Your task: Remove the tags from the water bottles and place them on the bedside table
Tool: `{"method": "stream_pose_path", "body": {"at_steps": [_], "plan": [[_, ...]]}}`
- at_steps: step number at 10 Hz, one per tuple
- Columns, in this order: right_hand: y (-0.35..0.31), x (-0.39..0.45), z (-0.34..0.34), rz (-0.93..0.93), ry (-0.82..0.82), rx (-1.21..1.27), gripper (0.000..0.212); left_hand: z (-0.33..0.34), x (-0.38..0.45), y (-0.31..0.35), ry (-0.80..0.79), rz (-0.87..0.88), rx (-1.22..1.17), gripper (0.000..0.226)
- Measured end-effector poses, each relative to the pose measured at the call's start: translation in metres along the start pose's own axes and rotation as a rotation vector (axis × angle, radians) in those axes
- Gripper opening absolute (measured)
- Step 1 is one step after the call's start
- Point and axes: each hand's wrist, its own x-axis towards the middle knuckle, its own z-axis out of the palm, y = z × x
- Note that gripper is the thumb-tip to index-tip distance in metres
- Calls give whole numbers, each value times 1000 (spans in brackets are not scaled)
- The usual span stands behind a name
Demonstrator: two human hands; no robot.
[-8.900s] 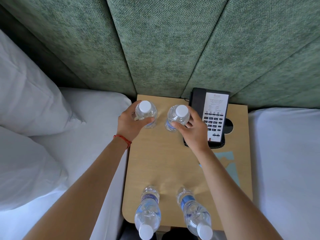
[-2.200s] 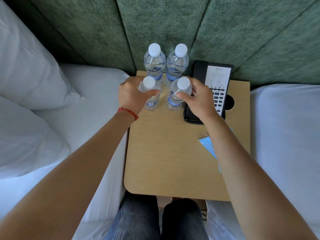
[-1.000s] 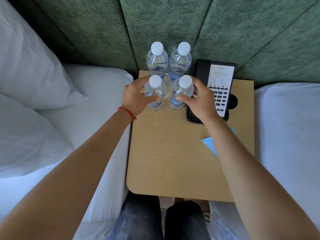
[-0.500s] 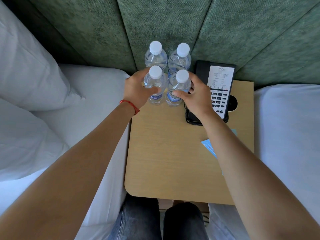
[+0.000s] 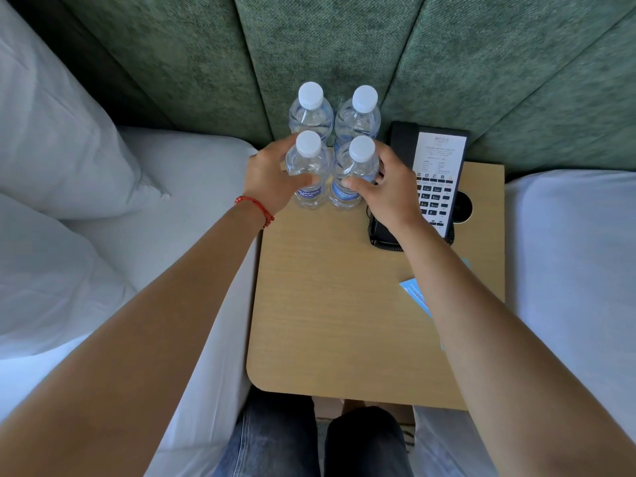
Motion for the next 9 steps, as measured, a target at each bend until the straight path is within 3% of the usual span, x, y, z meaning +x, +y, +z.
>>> {"method": "stream_pose_path", "body": {"at_steps": [6,8,9], "plan": [[0,0,-1,-6,-23,2,70,1,-2,-3,-11,-7,-54,63],[1,-12,-7,30,-16,-128,79,-1,-10,-4,-12,-73,-80,80],[-1,-30,-9,-10,12,-186,67,-6,-25,-6,62,-54,7,69]]}}
